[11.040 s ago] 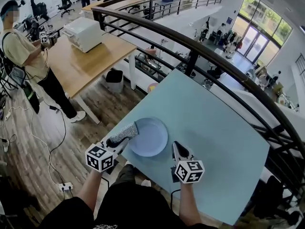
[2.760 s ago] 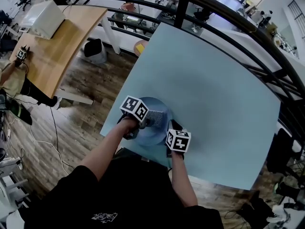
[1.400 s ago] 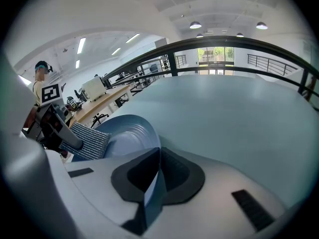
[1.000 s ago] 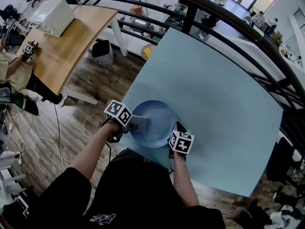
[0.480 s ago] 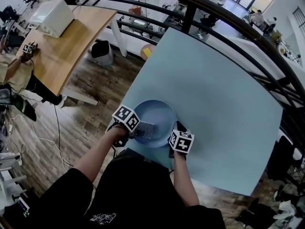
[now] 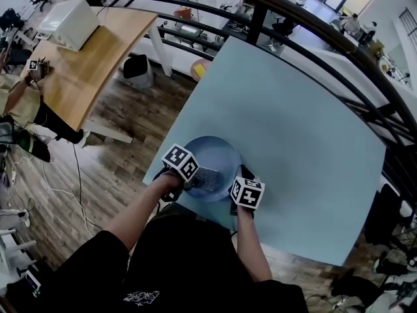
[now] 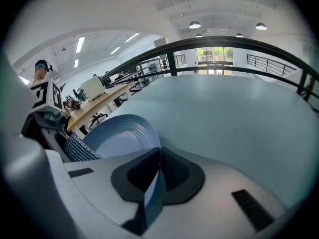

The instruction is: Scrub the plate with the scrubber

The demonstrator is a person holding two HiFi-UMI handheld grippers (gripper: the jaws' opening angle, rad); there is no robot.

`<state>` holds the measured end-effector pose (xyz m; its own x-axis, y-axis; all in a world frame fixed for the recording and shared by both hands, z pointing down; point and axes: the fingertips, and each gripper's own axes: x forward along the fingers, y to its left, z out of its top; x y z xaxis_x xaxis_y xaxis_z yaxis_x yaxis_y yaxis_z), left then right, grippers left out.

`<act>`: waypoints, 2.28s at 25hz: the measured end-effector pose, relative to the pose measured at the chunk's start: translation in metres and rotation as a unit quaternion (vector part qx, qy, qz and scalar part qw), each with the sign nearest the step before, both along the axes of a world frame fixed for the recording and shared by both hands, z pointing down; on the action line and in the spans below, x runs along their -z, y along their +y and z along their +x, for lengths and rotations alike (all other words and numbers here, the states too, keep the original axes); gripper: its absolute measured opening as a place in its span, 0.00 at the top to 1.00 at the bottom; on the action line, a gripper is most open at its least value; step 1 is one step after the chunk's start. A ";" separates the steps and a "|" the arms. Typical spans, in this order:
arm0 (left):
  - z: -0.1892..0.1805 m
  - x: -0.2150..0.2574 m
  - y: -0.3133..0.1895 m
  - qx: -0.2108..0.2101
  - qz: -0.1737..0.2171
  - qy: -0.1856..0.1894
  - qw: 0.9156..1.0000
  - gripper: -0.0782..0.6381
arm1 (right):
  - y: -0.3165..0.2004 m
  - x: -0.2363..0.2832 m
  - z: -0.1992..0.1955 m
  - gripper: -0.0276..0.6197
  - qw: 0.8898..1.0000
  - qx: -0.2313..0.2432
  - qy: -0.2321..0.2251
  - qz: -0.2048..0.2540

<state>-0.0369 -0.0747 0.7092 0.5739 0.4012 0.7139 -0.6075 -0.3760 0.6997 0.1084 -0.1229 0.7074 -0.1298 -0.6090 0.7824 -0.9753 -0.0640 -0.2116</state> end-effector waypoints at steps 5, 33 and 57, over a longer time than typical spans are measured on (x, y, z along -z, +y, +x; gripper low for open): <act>0.011 0.000 -0.001 0.001 0.004 0.005 1.000 0.75 | 0.001 0.000 0.000 0.93 1.000 0.001 0.000 0.001; 0.004 0.006 -0.080 0.119 0.074 0.017 0.990 0.75 | 0.000 0.000 0.000 0.93 1.000 0.003 0.000 -0.001; -0.007 0.048 -0.053 0.253 0.127 0.075 0.956 0.75 | 0.010 0.066 -0.001 0.88 0.993 0.068 -0.033 0.091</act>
